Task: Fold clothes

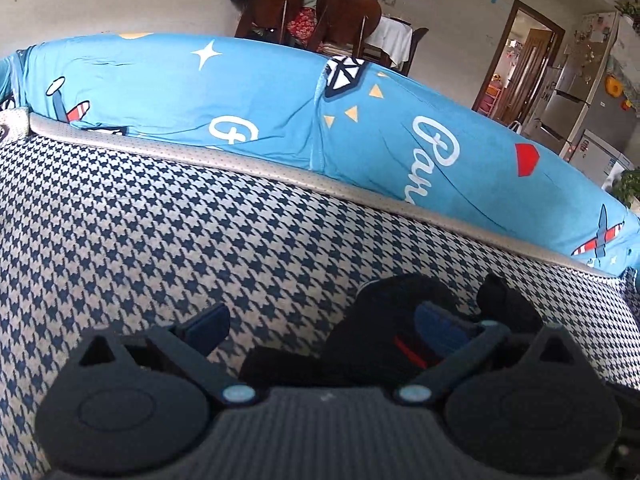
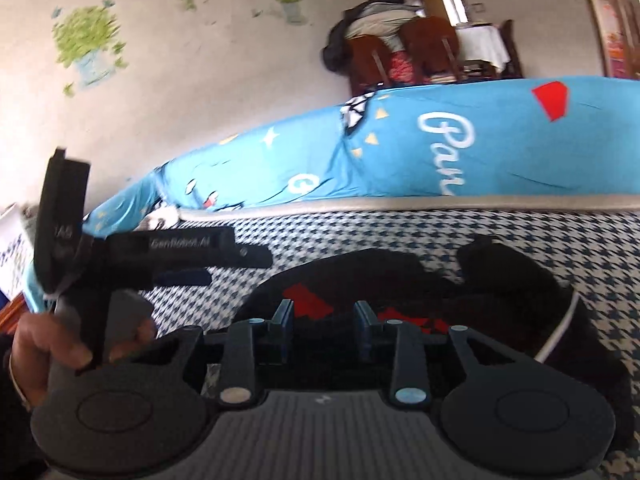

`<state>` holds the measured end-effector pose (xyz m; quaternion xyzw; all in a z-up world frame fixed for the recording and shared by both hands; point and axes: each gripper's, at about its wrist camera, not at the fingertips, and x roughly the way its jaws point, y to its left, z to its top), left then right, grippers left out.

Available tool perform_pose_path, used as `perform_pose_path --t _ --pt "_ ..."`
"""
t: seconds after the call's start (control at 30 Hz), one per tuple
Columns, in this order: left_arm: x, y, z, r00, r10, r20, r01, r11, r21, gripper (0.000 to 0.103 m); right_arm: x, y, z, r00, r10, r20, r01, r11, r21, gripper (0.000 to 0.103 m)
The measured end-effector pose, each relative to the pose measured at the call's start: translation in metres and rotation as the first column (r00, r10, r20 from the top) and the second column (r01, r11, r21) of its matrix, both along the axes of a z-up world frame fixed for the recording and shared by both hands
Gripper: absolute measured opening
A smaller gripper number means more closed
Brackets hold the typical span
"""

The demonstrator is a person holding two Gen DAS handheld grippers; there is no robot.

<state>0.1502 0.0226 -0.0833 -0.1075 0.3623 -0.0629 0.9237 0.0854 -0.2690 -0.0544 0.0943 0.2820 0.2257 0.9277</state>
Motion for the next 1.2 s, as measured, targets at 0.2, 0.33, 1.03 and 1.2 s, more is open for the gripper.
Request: perform_pose_path --t 0.2,0.33,1.03,1.2 --pt "0.011 -0.010 -0.010 0.999 -0.027 -0.029 0.027 1.000 0.013 0.103 0.005 -0.008 0.002 0.998 -0.061 -0.010 0.061 0.998 -0.010 0.037" --pt "0.018 -0.013 -0.015 0.998 -0.038 -0.043 0.039 0.999 0.020 0.103 0.007 -0.011 0.004 0.997 -0.083 -0.012 0.083 0.997 -0.009 0.039" --pt "0.056 -0.023 -0.029 0.985 -0.121 -0.126 0.118 0.992 -0.035 0.103 0.043 -0.052 0.003 0.969 -0.246 -0.033 0.243 0.967 -0.071 0.054" --pt "0.065 -0.026 -0.034 0.979 -0.150 -0.134 0.146 0.988 -0.038 0.103 0.057 -0.058 -0.004 0.962 -0.269 -0.042 0.264 0.959 -0.104 0.056"
